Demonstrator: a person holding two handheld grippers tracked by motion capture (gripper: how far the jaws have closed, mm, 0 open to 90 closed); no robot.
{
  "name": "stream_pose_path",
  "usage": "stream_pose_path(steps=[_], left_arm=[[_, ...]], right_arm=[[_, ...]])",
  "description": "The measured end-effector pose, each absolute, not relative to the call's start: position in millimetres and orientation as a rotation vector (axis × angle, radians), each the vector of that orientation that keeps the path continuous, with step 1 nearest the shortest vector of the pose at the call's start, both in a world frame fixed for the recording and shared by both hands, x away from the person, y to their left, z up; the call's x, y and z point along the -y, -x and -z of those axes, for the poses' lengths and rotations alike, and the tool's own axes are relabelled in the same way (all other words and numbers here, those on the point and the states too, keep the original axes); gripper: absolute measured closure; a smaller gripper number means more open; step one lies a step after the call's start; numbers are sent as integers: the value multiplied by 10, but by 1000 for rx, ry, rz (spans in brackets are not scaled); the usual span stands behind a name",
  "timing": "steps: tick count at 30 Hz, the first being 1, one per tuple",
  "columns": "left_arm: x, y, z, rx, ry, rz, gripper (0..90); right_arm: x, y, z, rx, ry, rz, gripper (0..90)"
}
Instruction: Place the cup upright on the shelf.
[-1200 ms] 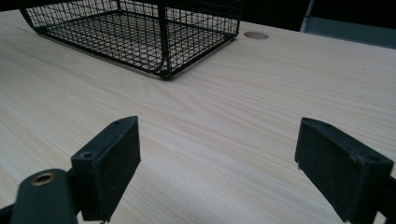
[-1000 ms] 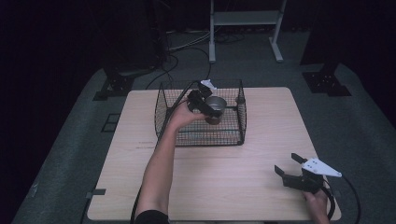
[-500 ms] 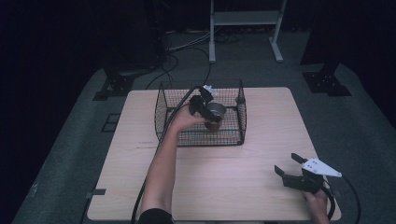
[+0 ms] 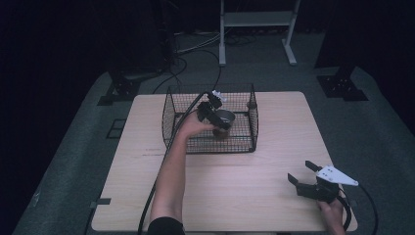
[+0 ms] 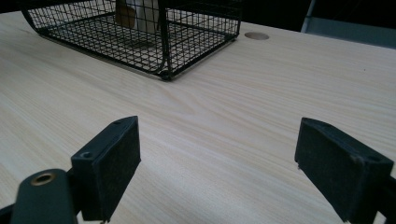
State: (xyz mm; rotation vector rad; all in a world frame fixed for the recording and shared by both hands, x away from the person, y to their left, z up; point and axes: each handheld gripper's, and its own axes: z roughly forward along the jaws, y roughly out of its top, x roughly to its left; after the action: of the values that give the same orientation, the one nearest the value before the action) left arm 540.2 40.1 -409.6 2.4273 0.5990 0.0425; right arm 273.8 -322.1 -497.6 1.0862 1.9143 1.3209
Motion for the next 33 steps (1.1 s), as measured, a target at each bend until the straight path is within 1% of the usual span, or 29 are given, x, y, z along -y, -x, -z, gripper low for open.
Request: stream_pose_path(steps=[10,23,33], left_arm=[[-360,-5423,4191,-614,-2449,-29,177],[-392,-5421,4194,-620,-2490,-30,175],[-427,-5395,4183,-618,-2532,-36,142]], right_arm=[[3225,-2736,4976,-1913,-1085,-1326,135],[3223,-2735,4975,-1915,-1084,-1326,135],[3223,-2737,4976,-1913,-1082,-1329,135]])
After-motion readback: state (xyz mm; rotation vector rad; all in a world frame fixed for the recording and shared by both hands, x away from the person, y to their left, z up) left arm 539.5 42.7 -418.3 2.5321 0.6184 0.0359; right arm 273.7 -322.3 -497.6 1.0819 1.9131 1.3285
